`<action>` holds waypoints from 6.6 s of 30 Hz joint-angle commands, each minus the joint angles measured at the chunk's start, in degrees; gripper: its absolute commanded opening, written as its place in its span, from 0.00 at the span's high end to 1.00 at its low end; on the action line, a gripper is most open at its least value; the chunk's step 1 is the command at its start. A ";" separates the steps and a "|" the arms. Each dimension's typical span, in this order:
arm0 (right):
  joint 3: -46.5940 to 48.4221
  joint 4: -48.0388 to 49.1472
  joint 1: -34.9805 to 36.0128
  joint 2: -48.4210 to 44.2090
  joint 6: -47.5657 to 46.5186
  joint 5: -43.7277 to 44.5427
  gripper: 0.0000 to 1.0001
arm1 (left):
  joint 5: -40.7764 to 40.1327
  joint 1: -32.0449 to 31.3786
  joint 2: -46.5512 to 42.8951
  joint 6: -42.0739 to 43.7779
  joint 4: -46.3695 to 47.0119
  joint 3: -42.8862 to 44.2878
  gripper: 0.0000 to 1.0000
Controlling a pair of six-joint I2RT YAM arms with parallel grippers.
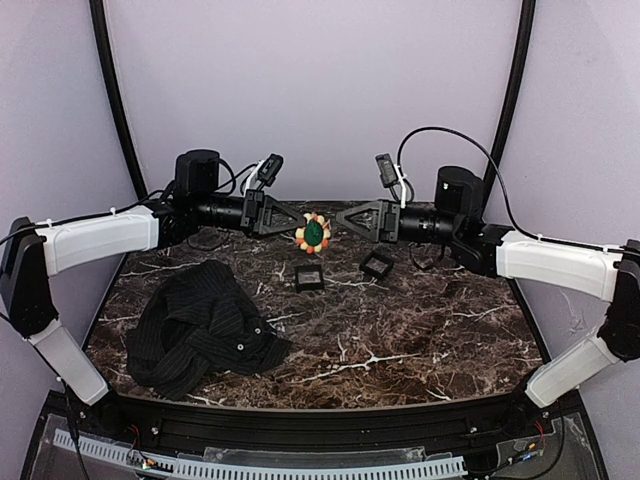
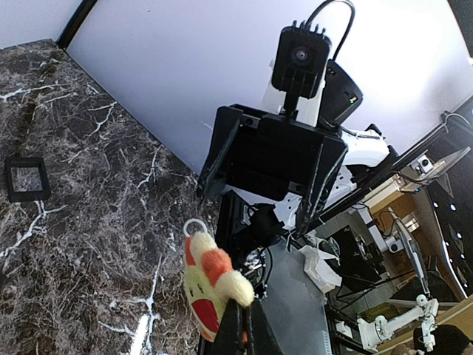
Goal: Remove the brooch from the garment
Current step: Pass from the left arm to the right, then place the brooch in the brooch box, then reset both arms
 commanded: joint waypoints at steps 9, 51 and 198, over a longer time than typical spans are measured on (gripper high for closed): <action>0.75 0.94 3.31 4.15 5.35 1.90 0.46 | -5.84 0.31 0.54 4.15 -11.05 3.40 0.99; 29.07 -33.67 22.14 23.88 -15.63 56.47 0.68 | -14.02 1.54 6.09 1.35 -21.03 7.36 0.99; -6.03 -11.15 -15.61 10.08 -9.36 32.48 0.02 | -49.18 27.31 -25.69 10.74 -9.61 -26.20 0.01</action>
